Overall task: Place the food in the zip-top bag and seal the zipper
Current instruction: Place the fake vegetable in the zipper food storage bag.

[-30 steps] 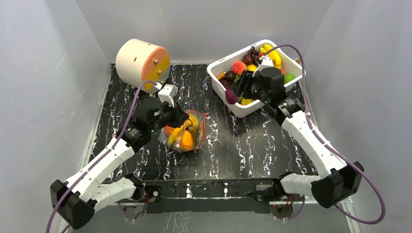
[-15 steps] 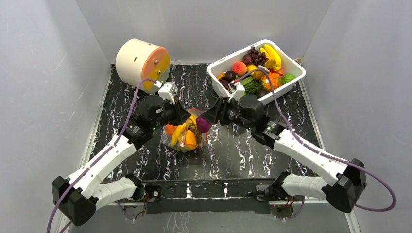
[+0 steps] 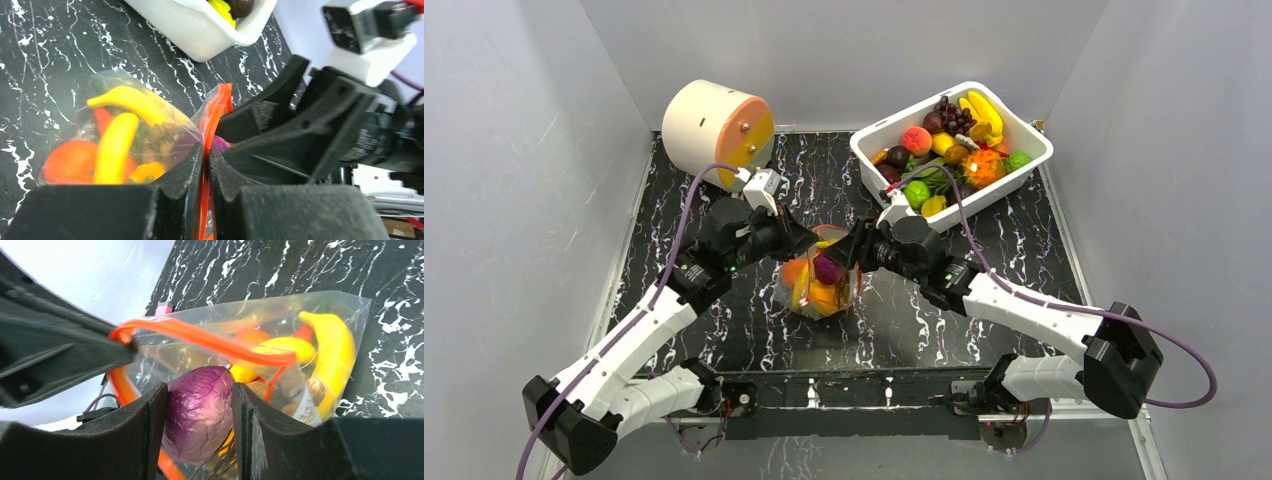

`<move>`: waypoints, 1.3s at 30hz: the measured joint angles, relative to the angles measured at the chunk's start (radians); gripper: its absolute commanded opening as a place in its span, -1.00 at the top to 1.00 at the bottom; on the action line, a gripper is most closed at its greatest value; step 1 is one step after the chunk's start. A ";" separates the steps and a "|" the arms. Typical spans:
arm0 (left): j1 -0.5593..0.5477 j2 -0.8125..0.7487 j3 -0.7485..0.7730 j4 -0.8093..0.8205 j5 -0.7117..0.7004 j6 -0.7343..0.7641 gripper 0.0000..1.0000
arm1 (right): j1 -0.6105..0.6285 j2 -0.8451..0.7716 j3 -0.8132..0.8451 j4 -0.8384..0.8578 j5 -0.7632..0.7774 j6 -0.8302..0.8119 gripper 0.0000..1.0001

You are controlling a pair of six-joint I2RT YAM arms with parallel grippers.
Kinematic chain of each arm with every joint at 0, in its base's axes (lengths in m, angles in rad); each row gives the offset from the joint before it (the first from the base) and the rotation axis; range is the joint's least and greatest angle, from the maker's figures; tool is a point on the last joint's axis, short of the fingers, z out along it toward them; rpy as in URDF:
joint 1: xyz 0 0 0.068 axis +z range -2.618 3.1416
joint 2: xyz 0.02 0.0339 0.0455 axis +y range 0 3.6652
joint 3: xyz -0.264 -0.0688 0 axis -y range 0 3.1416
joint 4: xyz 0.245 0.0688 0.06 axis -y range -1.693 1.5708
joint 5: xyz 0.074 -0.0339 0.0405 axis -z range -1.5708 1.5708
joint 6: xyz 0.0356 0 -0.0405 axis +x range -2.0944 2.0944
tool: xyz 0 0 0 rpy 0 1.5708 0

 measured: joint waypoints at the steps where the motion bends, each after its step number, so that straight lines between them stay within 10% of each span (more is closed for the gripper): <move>1: 0.000 -0.009 0.000 0.001 0.006 -0.007 0.86 | 0.000 0.000 -0.016 0.021 0.012 0.004 0.58; 12: 0.000 -0.058 -0.030 0.093 0.082 -0.077 0.87 | 0.003 0.044 -0.062 0.160 0.095 0.017 0.46; 25: 0.000 -0.060 -0.058 0.110 0.082 -0.077 0.87 | 0.005 0.011 -0.008 0.013 0.136 -0.085 -0.37; 39: 0.000 -0.060 -0.058 0.092 0.066 -0.048 0.87 | 0.005 -0.102 0.075 -0.241 -0.090 -0.547 -0.18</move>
